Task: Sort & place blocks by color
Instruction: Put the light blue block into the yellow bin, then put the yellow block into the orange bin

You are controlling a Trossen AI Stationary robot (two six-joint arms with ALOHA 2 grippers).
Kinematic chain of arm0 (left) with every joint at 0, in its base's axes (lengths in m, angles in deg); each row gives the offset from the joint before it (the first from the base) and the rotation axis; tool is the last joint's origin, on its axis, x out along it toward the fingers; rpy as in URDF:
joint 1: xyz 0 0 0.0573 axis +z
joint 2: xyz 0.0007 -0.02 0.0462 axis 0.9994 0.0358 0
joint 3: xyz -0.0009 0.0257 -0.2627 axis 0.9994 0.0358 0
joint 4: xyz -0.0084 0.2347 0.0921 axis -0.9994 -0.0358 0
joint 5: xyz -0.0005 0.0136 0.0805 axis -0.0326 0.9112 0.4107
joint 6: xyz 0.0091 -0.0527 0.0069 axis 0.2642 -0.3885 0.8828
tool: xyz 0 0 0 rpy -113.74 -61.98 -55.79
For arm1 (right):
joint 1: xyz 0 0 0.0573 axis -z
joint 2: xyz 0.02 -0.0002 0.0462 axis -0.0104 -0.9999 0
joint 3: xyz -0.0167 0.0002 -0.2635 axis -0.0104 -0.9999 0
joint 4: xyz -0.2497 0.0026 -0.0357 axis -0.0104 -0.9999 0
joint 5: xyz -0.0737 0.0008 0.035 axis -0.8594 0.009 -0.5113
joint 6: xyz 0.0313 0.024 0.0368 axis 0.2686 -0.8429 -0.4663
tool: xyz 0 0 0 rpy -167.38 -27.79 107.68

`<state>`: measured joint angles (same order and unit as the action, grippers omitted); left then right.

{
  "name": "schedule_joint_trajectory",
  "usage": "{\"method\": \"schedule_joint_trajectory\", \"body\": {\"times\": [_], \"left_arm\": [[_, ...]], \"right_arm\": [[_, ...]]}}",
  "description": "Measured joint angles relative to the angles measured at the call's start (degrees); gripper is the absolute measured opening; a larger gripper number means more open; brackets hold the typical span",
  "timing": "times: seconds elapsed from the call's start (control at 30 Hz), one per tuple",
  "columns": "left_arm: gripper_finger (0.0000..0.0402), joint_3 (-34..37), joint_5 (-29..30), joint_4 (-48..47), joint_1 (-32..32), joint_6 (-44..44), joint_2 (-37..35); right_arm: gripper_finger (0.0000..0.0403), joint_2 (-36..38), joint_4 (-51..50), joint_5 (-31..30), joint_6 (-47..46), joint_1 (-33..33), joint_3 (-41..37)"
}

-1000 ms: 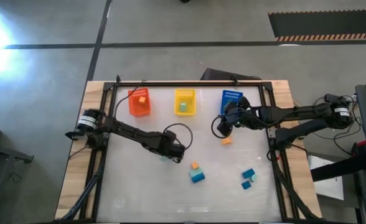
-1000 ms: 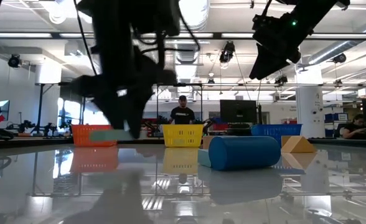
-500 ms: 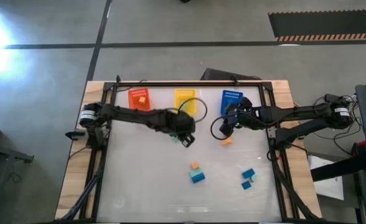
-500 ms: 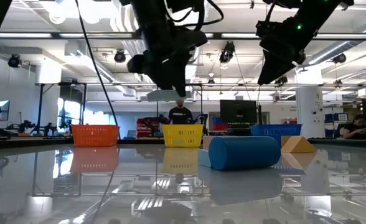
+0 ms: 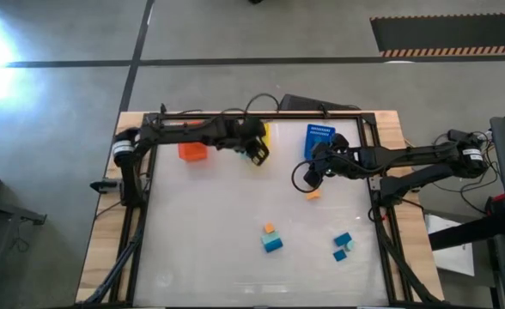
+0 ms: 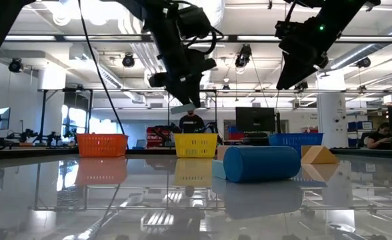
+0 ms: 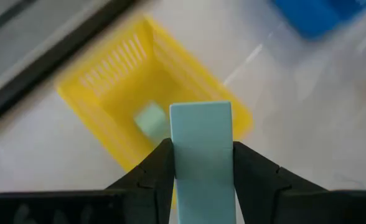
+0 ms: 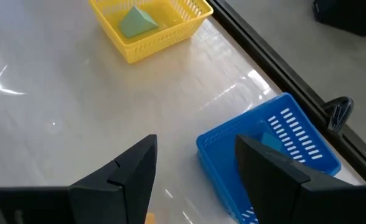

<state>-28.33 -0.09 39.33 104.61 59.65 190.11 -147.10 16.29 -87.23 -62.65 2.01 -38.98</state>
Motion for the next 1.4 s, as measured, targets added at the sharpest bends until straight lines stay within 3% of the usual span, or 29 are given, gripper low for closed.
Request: {"method": "schedule_joint_trajectory", "body": {"times": [0.2,0.47,0.8,1.03,1.4], "left_arm": [[0.0113,1.0,0.0,11.0,3.8,1.7,0.0],[0.0113,2.8,1.9,16.4,5.3,1.6,0.0],[0.0113,12.8,4.1,32.3,5.5,1.6,0.0],[0.0168,21.5,4.3,45.5,5.5,1.6,0.0],[0.0181,22.1,4.4,46.8,5.3,1.9,-0.5]], "right_arm": [[0.0205,0.3,0.0,0.0,0.0,0.0,0.0],[0.0205,0.3,-0.1,0.0,0.0,0.0,-0.2],[0.0205,0.3,-0.1,0.0,-0.5,0.0,-0.3],[0.0205,0.3,-0.1,0.0,-0.5,0.0,-0.3],[0.0205,0.3,-0.1,0.1,-0.8,0.0,-0.3]]}}
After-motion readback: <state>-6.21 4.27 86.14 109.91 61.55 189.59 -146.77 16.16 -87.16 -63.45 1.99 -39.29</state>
